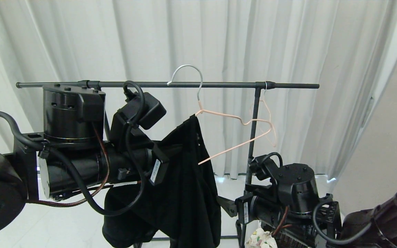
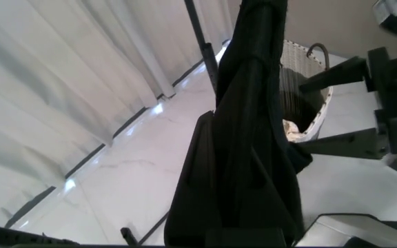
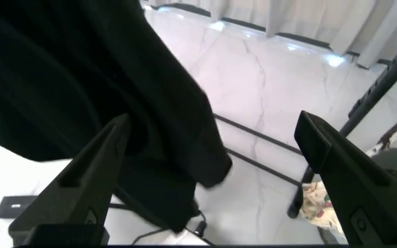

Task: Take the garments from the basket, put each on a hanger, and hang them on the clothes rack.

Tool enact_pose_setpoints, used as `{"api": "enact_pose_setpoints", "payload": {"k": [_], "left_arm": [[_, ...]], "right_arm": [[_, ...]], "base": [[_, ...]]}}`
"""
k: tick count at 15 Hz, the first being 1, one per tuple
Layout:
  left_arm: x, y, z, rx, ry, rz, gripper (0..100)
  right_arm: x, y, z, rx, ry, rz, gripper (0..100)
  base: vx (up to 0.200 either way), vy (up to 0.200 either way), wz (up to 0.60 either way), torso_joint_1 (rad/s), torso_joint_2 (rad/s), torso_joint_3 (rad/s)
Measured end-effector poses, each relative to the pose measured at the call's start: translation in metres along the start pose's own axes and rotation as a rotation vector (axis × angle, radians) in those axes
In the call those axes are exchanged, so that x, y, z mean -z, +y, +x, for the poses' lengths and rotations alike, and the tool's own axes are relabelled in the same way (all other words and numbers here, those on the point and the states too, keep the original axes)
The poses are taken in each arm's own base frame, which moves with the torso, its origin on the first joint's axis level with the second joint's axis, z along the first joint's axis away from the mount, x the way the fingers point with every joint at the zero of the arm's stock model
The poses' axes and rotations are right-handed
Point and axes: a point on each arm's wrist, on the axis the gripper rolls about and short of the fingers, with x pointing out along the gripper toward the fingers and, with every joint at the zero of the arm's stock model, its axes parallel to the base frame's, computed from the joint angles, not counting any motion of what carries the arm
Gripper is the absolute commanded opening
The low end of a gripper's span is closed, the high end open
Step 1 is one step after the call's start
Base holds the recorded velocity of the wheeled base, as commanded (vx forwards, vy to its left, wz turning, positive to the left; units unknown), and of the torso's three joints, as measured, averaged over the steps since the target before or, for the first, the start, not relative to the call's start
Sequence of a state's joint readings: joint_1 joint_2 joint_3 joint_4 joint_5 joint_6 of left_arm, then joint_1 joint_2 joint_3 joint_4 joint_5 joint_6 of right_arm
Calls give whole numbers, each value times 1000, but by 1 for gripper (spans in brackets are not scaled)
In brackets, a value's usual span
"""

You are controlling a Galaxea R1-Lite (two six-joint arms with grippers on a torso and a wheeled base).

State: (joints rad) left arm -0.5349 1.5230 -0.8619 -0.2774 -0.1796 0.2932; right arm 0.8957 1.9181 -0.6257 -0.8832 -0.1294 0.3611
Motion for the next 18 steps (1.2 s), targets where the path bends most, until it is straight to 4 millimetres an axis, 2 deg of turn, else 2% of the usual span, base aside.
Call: {"api": "enact_pose_setpoints", "payload": {"k": [8,12,14,18], "left_arm": [[-3,-8,3,28,-19,13,0],[-3,-9,6,27,-31,19,0],[1,-9,6,2,-11,17,0],[15,-8,5,-25,42,3,0]], "right_arm": [[6,-3,9,21,20,-29,100],[11,-8,13,86,26,-79,100],[10,-25,13,157,27,-103,100],[-2,-78,4,360,10,-115,100]], "base": [[0,0,0,0,0,0],[0,0,0,0,0,0],[0,0,0,0,0,0],[0,0,0,0,0,0]]}}
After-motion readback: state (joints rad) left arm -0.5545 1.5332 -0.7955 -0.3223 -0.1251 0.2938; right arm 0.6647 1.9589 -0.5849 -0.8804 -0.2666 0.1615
